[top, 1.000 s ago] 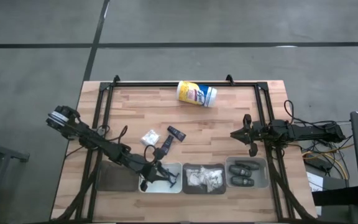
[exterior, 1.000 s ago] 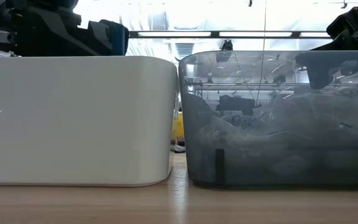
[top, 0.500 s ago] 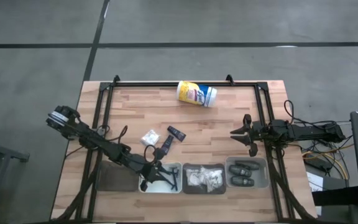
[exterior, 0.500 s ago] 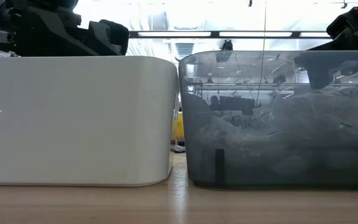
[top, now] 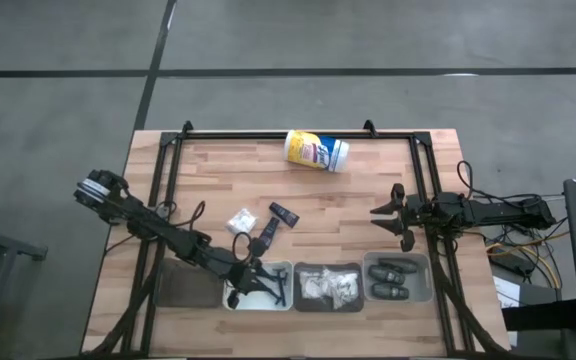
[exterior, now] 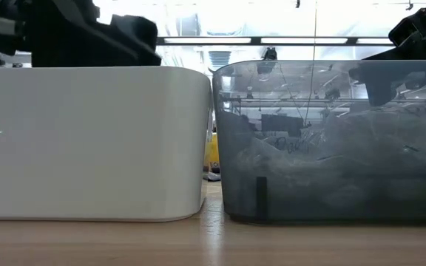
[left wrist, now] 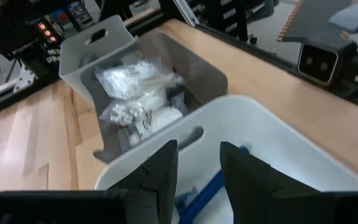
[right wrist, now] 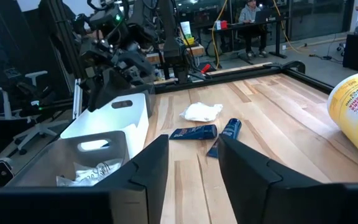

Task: Pick & Place Travel size toiletries
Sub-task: Put the dark blue shave cream into the left black bin

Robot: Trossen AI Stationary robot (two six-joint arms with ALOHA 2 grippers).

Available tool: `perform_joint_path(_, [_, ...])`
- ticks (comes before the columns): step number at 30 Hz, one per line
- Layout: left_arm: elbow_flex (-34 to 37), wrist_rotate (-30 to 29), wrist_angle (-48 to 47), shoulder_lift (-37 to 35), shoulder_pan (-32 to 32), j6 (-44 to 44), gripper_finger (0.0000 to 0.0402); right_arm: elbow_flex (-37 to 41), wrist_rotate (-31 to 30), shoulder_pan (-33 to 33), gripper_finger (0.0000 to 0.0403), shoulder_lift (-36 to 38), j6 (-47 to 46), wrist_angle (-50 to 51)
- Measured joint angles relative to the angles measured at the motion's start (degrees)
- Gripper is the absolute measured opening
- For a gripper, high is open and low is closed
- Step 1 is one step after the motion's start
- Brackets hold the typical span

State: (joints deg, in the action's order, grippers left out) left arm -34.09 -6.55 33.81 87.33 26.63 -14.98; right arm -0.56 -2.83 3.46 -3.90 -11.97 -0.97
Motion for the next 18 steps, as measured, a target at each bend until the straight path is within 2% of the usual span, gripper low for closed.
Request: perform_joint_path(18, [-1.43, 0.12, -0.42, -4.85, -1.47, 2.51, 0.0126, 0.00, -0.02, 0.00, 0.0177, -0.01, 0.01, 0.00])
